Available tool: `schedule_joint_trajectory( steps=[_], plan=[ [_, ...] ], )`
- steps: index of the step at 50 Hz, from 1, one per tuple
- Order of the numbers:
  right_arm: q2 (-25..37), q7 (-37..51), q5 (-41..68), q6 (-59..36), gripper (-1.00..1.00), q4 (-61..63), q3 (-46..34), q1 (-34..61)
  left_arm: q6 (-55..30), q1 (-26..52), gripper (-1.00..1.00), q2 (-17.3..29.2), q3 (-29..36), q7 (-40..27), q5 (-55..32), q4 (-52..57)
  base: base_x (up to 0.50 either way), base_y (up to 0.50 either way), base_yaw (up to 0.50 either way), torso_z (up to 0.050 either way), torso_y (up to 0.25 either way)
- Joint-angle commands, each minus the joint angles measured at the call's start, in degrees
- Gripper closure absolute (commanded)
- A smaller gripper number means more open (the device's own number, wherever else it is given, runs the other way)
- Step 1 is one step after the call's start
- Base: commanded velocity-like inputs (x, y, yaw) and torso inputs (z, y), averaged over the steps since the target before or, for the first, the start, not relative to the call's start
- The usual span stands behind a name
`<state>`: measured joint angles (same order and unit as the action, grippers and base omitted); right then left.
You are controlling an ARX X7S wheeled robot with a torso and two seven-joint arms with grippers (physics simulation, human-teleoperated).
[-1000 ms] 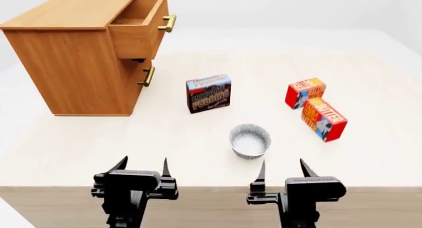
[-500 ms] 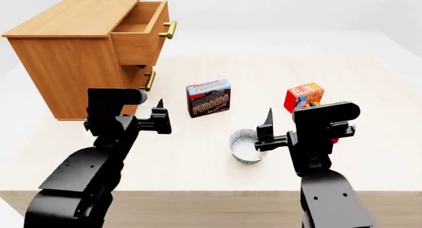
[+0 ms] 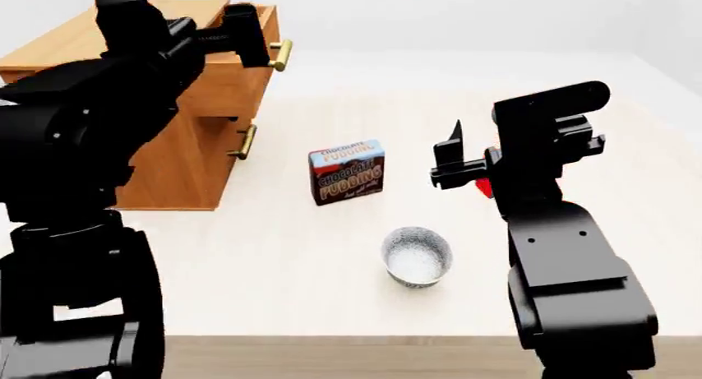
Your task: Put the bowl in the top drawer of the cabinet.
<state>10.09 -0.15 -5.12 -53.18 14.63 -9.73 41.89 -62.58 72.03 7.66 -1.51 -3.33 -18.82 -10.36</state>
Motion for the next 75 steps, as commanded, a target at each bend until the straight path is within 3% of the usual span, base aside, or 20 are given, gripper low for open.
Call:
schedule_joint_trajectory(
  steps=[1,21,40,49,75],
  plan=[
    [1.16,-1.12,1.11,0.71,-1.0,0.23,0.47,1.4,3.93,13.18,-1.0,-1.02,2.71,0.38,1.94,-13.38,0.5,0.0,0.0,0.0,0.0],
    [2.16,-1.67,2.27,1.8,-1.0,0.8,0.55,-0.07,1.1,19.94,-1.0,-2.31,5.74,-0.37,3.13,-30.12,0.5,0.0,0.0,0.0,0.0],
    [2.6,-1.32,3.01,2.65,-1.0,0.56,1.15,-0.16,9.22,24.79,-1.0,-3.78,5.42,-1.57,4.2,-51.23,0.5,0.0,0.0,0.0,0.001],
    [2.46,-1.67,4.24,3.36,-1.0,0.72,1.98,-0.92,14.38,28.02,-1.0,-4.44,4.64,-1.49,4.01,-62.61,0.04,0.0,0.0,0.0,0.0],
    [1.97,-0.22,4.58,5.89,-1.0,-4.81,1.4,-0.54,11.99,24.1,-1.0,-5.2,-10.22,-0.1,13.41,-64.6,0.0,0.0,0.0,0.0,0.0]
  ],
)
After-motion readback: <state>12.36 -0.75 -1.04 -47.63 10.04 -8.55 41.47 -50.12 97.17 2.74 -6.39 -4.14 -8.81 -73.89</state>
